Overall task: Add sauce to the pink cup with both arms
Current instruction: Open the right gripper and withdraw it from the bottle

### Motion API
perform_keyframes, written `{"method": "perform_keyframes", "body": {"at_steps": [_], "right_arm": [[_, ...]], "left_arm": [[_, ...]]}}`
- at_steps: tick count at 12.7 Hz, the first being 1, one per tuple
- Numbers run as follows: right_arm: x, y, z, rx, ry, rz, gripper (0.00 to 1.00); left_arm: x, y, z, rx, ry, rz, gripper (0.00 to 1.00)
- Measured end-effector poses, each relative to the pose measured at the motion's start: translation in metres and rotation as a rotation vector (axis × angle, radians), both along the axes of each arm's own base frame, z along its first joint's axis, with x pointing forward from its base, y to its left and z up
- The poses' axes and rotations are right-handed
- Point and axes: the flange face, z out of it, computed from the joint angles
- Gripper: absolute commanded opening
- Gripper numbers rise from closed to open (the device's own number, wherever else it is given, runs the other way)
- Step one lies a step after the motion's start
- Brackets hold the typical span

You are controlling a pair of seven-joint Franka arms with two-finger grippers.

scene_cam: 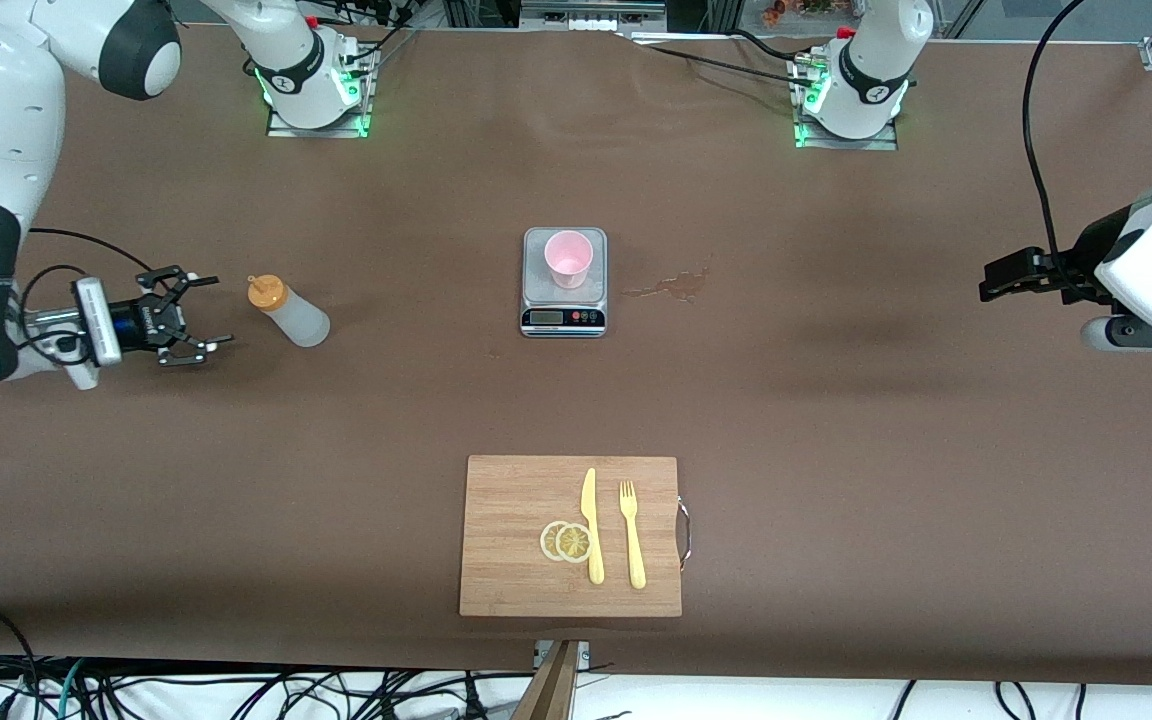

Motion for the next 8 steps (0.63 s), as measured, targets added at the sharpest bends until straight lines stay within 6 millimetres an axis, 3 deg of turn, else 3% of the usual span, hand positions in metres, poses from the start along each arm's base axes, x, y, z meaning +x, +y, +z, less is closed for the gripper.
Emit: {"method": "perform_keyframes", "body": {"at_steps": [2, 8], "right_arm": [[0.022, -0.002, 0.034, -0.084, 0.090, -0.037, 1.00], [0.079, 0.039, 0.165, -0.284, 0.450, -0.223, 1.00]], "left_arm": [[0.000, 0.001, 0.000, 0.000, -0.001, 0.002, 1.00], [0.002, 0.004, 0.001, 0.000, -0.014, 0.008, 1.00]]}}
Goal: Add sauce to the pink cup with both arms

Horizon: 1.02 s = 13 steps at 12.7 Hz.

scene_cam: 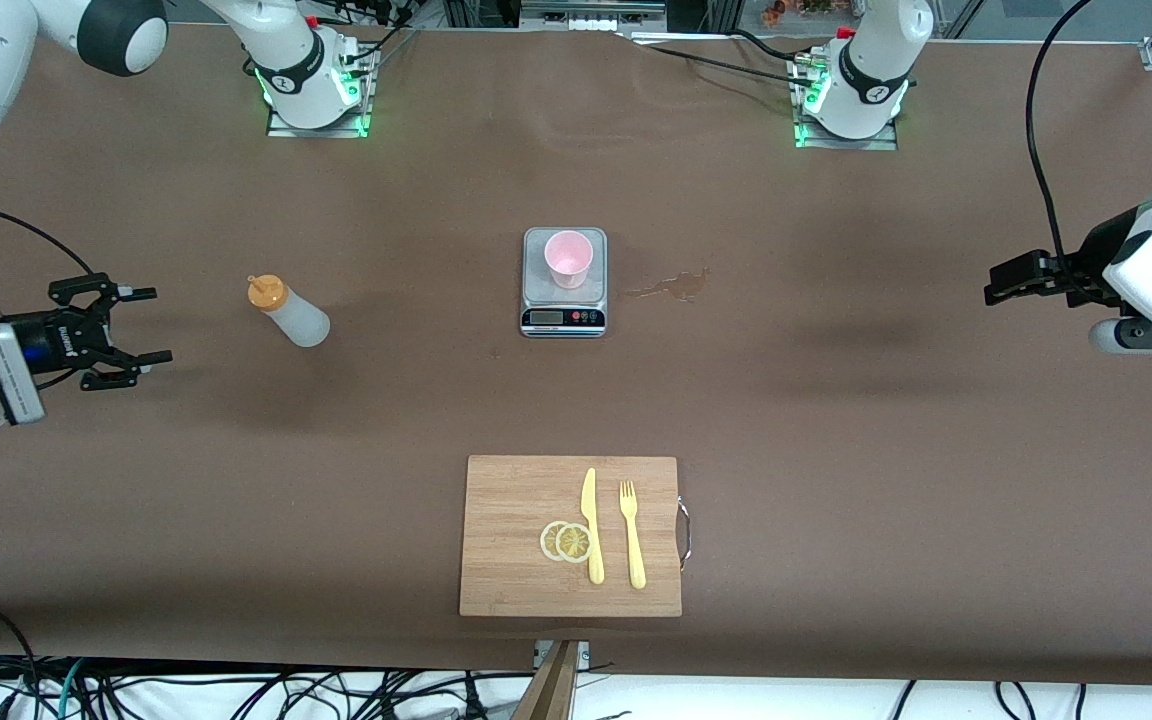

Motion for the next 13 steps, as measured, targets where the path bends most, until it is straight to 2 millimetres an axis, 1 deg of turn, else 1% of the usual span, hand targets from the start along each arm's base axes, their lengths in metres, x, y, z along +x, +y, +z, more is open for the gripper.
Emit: {"method": "perform_keyframes", "body": {"at_steps": [1, 3, 5, 7, 9, 11, 12, 13], "right_arm": [[0.005, 0.008, 0.013, -0.033, 0.031, -0.022, 1.00], [0.010, 0.020, 0.040, -0.183, 0.115, -0.067, 1.00], [0.008, 0.045, 0.072, -0.365, 0.207, -0.100, 1.00], [-0.001, 0.065, 0.109, -0.589, 0.238, -0.141, 1.00], [-0.021, 0.076, 0.139, -0.788, 0.255, -0.206, 1.00], [-0.042, 0.077, 0.153, -0.947, 0.275, -0.273, 1.00], [-0.052, 0.079, 0.153, -1.024, 0.275, -0.297, 1.00], [-0.059, 0.083, 0.148, -1.092, 0.263, -0.326, 1.00]], "left_arm": [[0.000, 0.000, 0.000, 0.000, 0.000, 0.000, 1.00], [0.000, 0.000, 0.000, 0.000, -0.001, 0.000, 1.00], [0.000, 0.000, 0.000, 0.000, -0.001, 0.000, 1.00], [0.000, 0.000, 0.000, 0.000, -0.001, 0.000, 1.00], [0.000, 0.000, 0.000, 0.000, -0.002, 0.000, 1.00], [0.000, 0.000, 0.000, 0.000, -0.002, 0.000, 1.00], [0.000, 0.000, 0.000, 0.000, -0.003, 0.000, 1.00], [0.000, 0.000, 0.001, 0.000, -0.003, 0.000, 1.00]]}}
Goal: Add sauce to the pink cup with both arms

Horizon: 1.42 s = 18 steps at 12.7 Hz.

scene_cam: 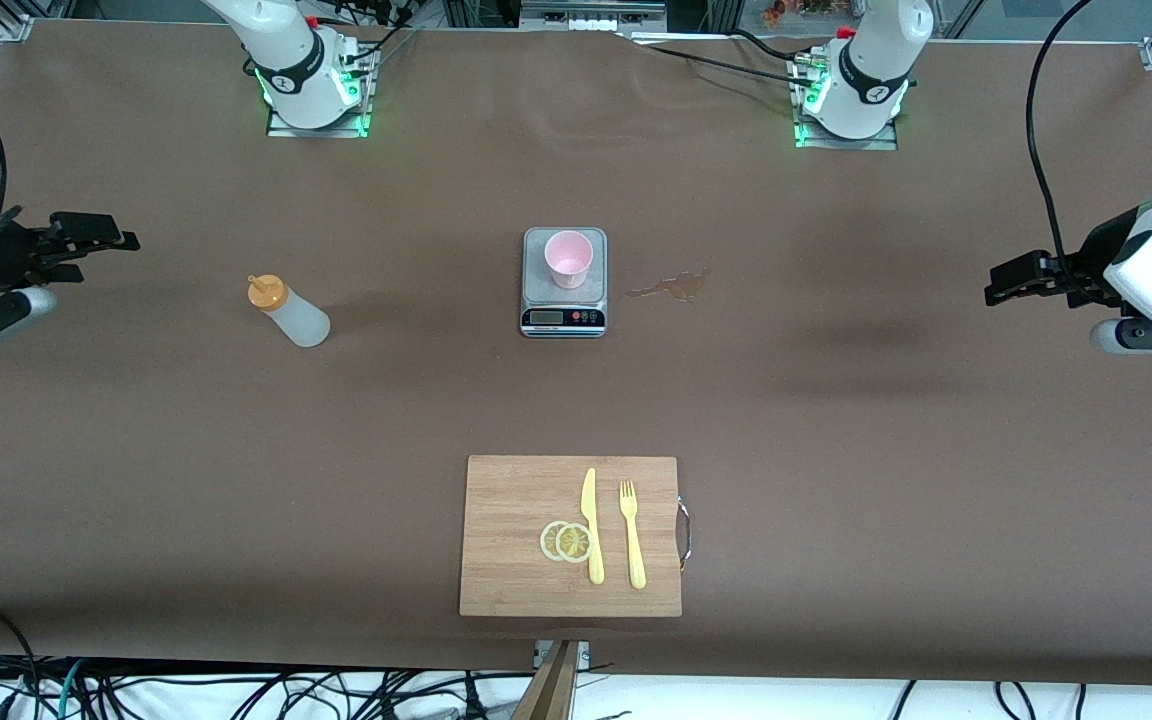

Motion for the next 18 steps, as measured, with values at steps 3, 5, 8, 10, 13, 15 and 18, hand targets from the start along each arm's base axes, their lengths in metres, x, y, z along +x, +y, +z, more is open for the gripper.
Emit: {"method": "perform_keyframes", "body": {"at_steps": [3, 5, 8, 10, 13, 15, 18], "right_arm": [[-0.021, 0.023, -0.024, -0.127, -0.059, -0.081, 1.00], [-0.030, 0.046, -0.018, -0.167, -0.092, -0.137, 1.00], [-0.032, 0.060, 0.038, -0.173, -0.182, -0.167, 1.00], [-0.031, 0.050, 0.074, -0.168, -0.223, -0.202, 1.00], [-0.027, 0.038, 0.096, -0.171, -0.254, -0.291, 1.00], [-0.024, 0.033, 0.092, -0.151, -0.239, -0.349, 1.00], [-0.022, 0.034, 0.088, -0.150, -0.235, -0.386, 1.00]], "left_arm": [[0.000, 0.000, 0.000, 0.000, -0.001, 0.000, 1.00], [0.000, 0.000, 0.000, 0.000, -0.002, 0.000, 1.00], [0.000, 0.000, 0.000, 0.000, -0.003, 0.000, 1.00], [0.000, 0.000, 0.000, 0.000, -0.003, 0.000, 1.00], [0.000, 0.000, 0.000, 0.000, -0.003, -0.001, 1.00], [0.000, -0.001, 0.000, 0.000, -0.003, -0.002, 1.00], [0.000, -0.002, 0.000, 0.000, -0.003, -0.003, 1.00]]}}
